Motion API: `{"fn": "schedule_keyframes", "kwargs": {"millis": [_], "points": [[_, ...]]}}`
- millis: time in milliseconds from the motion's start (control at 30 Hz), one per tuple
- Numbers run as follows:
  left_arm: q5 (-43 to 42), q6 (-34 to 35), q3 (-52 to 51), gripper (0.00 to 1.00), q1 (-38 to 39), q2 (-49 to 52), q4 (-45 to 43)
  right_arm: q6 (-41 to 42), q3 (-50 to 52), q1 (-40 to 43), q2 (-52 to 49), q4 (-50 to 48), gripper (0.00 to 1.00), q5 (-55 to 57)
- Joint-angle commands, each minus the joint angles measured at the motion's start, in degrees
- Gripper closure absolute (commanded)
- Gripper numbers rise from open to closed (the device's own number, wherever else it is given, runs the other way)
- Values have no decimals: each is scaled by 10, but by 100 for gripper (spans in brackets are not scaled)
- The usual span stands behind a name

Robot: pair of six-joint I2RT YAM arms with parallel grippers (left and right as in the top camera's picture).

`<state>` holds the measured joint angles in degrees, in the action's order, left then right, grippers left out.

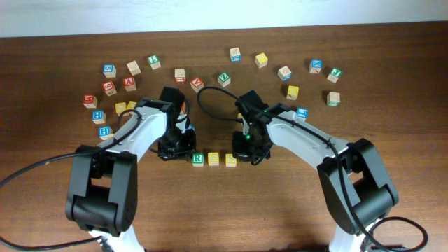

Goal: Spell out RSS

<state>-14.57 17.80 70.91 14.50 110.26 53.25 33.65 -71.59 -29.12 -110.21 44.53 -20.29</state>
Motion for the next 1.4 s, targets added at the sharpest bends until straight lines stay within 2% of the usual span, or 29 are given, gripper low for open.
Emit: {"fn": "schedule_keyframes", "kwargs": {"millis": [0, 433, 767, 967, 1033, 1200, 1300, 1367], "points": [[-7, 8, -5, 100, 0, -5, -1, 3, 3, -11, 2, 5, 96, -9], [-14, 34, -5, 100, 20, -5, -7, 9, 3, -21, 2, -35, 96, -5], [-51, 34, -5, 100, 20, -5, -5, 14, 3, -21, 2, -37, 96, -31], [24, 34, -5, 100, 10, -6, -6, 7, 3, 11, 2, -22, 96, -9], [25, 34, -4, 100, 0, -6, -8, -32, 3, 23, 2, -24, 96, -9], [28, 19, 73, 100, 3, -16, -5, -18, 3, 33, 2, -26, 91, 45], [28, 20, 101, 100, 21, -16, -59, -17, 3, 49, 2, -29, 91, 54], [28, 48, 101, 100, 31, -15, -69, -17, 3, 65, 2, -19, 90, 53]]}}
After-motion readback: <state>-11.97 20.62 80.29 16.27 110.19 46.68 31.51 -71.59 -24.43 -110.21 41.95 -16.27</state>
